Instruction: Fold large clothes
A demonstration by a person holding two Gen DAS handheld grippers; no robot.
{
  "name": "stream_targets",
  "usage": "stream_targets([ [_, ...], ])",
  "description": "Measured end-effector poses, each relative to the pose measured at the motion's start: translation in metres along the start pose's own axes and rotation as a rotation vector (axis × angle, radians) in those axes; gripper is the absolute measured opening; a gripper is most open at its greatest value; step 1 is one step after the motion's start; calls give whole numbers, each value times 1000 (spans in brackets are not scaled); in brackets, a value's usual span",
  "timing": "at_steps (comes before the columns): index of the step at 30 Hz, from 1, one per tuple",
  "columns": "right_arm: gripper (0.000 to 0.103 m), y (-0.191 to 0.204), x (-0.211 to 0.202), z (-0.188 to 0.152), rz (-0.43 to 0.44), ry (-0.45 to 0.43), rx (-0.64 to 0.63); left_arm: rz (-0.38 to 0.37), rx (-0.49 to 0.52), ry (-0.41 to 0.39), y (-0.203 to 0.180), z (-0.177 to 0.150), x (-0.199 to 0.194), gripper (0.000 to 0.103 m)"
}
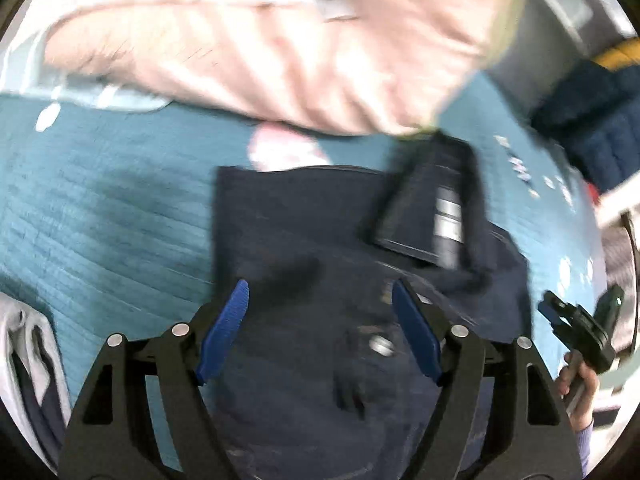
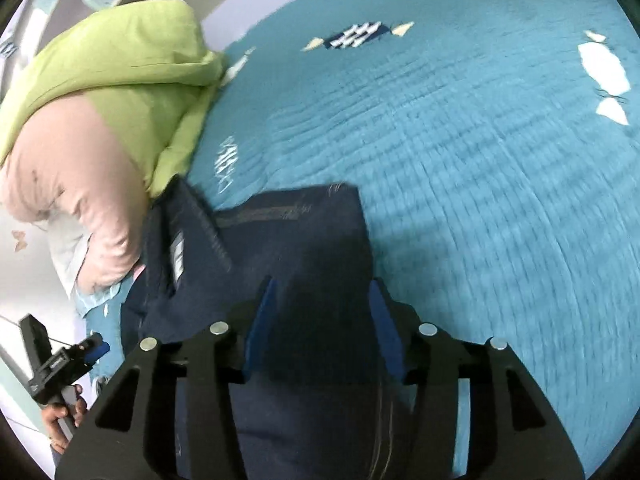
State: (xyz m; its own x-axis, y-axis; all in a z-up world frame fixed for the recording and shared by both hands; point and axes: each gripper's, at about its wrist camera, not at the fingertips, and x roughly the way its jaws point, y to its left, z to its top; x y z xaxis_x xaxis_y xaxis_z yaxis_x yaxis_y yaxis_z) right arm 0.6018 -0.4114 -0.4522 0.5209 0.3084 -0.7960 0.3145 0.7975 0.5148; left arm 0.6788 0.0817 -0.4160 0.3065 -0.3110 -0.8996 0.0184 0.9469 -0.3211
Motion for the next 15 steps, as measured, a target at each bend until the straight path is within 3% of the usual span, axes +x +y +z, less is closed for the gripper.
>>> stream_targets([
  [3,52,-4,19,17,15,47,25,43,-66,51,26,15,22,75],
  [6,52,-5,38,26,-8,84,31,90,-33,80,27,20,40,75],
  [11,61,-4,49,34,66,85,31,87,-39,101,31,30,60,80],
  [15,62,-5,56,42,108,85,39,110,-8,102,26,39,66,81],
])
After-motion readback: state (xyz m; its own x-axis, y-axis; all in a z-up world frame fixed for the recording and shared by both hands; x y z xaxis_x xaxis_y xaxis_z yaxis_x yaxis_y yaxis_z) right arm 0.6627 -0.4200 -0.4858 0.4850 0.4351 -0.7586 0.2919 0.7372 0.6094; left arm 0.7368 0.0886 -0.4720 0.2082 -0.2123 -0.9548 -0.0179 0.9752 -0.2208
